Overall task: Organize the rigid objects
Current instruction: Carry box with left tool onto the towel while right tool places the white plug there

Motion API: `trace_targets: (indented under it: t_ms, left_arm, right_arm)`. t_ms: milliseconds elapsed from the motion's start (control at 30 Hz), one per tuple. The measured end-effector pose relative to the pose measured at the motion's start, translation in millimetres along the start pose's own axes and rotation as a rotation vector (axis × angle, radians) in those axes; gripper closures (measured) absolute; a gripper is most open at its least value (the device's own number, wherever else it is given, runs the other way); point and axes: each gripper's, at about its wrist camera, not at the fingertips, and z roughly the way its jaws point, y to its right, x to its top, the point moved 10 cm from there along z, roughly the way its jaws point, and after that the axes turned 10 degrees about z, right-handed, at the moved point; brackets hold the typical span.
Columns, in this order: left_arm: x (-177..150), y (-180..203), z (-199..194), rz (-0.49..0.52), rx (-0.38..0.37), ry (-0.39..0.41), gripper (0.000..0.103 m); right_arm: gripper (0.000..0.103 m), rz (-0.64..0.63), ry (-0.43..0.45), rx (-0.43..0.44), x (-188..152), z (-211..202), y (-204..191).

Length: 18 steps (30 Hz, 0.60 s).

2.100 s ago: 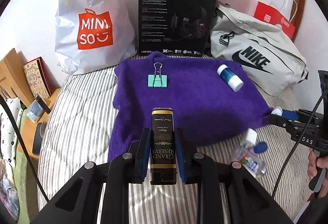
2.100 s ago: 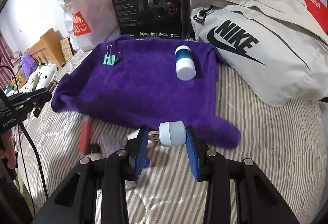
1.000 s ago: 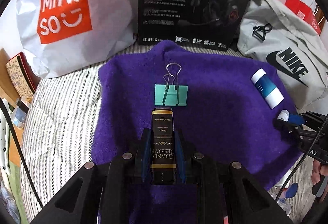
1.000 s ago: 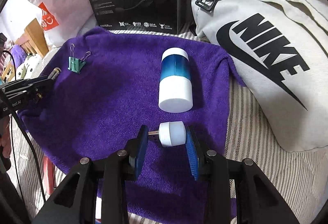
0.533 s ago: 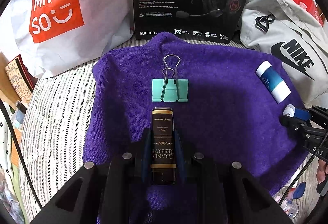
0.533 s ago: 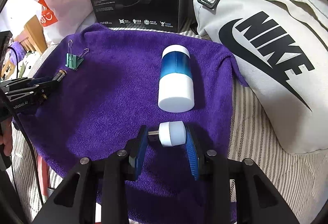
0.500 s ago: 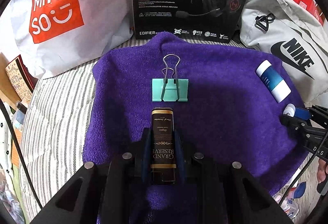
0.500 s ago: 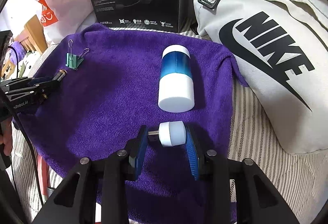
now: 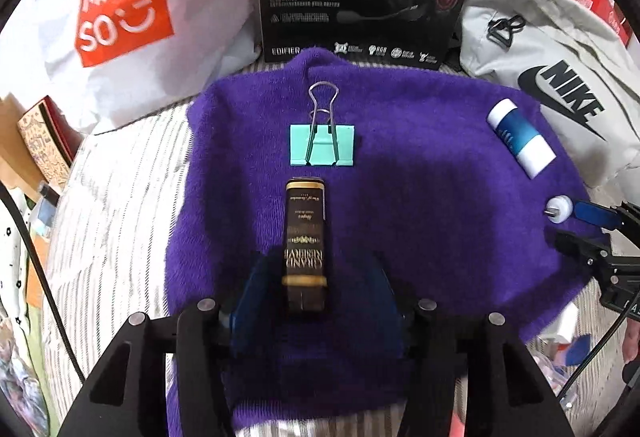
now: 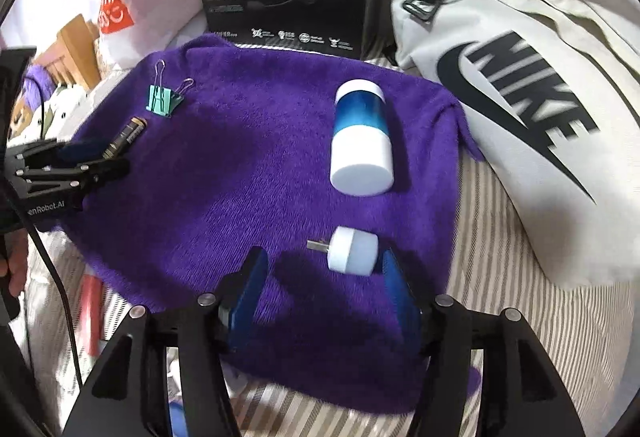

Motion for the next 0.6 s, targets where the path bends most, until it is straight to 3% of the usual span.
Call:
trace_targets:
  t_ms: [267, 600]
  left_arm:
    - [-20.2, 16.3, -56.2, -0.006, -0.027, 0.076, 0.051]
    - [-79.4, 44.5, -71.6, -0.050, -0.074, 0.039, 0.050]
  right_arm:
    - [0.043, 0.077, 0.068, 0.008, -14.6, -51.6, 4.9]
    - [0.040, 0.162, 0.124, 0.033, -60.9, -103.5, 4.9]
